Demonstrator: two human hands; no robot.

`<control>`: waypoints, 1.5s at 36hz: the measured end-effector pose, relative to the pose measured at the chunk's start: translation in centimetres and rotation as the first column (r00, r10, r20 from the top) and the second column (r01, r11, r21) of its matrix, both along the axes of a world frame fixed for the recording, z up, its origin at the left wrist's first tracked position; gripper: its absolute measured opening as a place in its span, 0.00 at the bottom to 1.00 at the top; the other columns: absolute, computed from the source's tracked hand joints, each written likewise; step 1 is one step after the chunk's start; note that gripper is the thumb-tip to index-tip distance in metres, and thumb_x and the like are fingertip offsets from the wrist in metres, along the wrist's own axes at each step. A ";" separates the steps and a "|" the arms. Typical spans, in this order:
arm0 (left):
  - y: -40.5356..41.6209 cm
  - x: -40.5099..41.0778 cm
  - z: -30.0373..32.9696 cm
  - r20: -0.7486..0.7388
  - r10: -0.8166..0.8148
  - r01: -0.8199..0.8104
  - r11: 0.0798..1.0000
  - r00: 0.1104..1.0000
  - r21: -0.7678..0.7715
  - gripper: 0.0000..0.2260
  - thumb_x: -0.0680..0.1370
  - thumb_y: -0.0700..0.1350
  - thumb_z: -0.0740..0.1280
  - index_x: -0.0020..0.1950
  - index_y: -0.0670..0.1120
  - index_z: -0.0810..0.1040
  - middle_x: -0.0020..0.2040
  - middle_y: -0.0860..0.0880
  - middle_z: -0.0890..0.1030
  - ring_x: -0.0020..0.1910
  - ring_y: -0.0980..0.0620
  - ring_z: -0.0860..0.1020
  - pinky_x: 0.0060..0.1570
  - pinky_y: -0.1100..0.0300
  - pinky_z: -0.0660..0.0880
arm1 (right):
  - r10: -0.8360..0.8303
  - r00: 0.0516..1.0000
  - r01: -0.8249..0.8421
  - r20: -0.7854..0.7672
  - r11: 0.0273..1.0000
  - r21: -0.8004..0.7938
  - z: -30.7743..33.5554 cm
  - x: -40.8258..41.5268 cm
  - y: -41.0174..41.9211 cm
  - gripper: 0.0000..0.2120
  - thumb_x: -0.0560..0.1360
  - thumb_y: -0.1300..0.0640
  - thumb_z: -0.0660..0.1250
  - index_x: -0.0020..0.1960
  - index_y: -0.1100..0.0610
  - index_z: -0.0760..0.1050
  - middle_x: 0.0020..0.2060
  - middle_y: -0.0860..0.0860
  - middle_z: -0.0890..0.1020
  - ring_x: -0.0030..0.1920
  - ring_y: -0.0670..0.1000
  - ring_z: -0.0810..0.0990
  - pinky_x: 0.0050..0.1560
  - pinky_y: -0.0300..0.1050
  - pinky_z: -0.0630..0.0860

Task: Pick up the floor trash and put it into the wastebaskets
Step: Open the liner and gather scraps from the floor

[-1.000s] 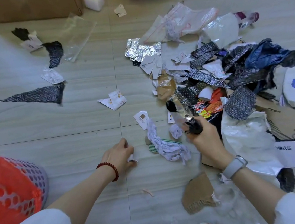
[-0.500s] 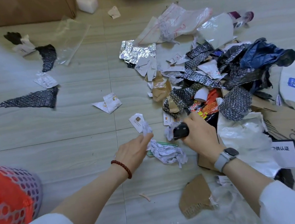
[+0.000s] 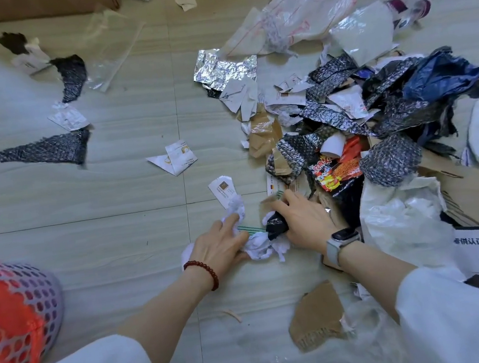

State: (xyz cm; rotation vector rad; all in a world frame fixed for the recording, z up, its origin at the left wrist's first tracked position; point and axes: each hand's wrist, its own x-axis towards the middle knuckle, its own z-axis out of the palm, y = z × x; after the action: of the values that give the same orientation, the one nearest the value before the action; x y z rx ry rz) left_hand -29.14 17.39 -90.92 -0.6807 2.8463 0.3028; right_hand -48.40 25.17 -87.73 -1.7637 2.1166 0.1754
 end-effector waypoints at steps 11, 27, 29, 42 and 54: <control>-0.5 -0.4 1.8 0.001 -0.069 0.069 0.997 0.998 -0.045 0.24 0.44 0.37 0.79 0.36 0.47 0.75 0.25 0.52 0.74 0.24 0.52 0.73 0.17 0.70 0.53 | -0.431 0.804 0.528 0.409 0.834 -0.161 1.4 0.5 0.7 0.09 0.69 0.62 0.68 0.49 0.61 0.74 0.50 0.56 0.72 0.46 0.59 0.74 0.41 0.51 0.72; -8.0 0.0 13.8 -0.434 0.306 -0.256 0.951 0.847 0.171 0.18 0.67 0.57 0.48 0.35 0.45 0.69 0.38 0.50 0.68 0.34 0.43 0.71 0.31 0.58 0.64 | -0.412 0.349 0.779 0.842 0.627 -0.015 10.1 2.2 -4.9 0.10 0.71 0.64 0.66 0.34 0.55 0.69 0.34 0.57 0.74 0.32 0.52 0.71 0.33 0.40 0.68; -9.6 0.2 16.2 -0.486 0.330 -0.290 0.944 0.809 0.158 0.17 0.69 0.61 0.53 0.32 0.48 0.65 0.37 0.52 0.68 0.31 0.46 0.71 0.30 0.58 0.66 | -0.368 0.299 0.794 0.880 0.608 -0.016 12.4 2.7 -6.7 0.11 0.72 0.66 0.65 0.34 0.57 0.68 0.29 0.54 0.73 0.27 0.47 0.69 0.27 0.37 0.68; -16.1 12.7 27.2 -0.725 0.268 -0.481 0.871 0.634 -0.099 0.05 0.70 0.40 0.63 0.34 0.41 0.75 0.28 0.46 0.76 0.30 0.52 0.69 0.27 0.59 0.67 | -0.130 -0.053 0.617 0.990 0.775 0.134 22.2 10.9 -15.9 0.07 0.75 0.61 0.65 0.51 0.58 0.79 0.51 0.58 0.82 0.53 0.57 0.81 0.53 0.49 0.76; -10.7 31.4 26.5 -0.368 0.363 -0.504 0.746 0.856 -0.435 0.19 0.70 0.65 0.58 0.45 0.52 0.77 0.38 0.48 0.73 0.37 0.47 0.73 0.34 0.55 0.69 | 0.126 0.253 0.365 0.959 0.906 -0.216 23.7 28.3 -19.7 0.04 0.74 0.68 0.64 0.47 0.62 0.73 0.36 0.55 0.78 0.25 0.48 0.71 0.26 0.34 0.68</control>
State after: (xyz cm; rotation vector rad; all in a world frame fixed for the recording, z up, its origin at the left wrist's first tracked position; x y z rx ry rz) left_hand 2.28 6.65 -64.43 -1.5389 2.9880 -0.3754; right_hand -20.10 5.47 -64.08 -1.2142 1.2757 -1.2200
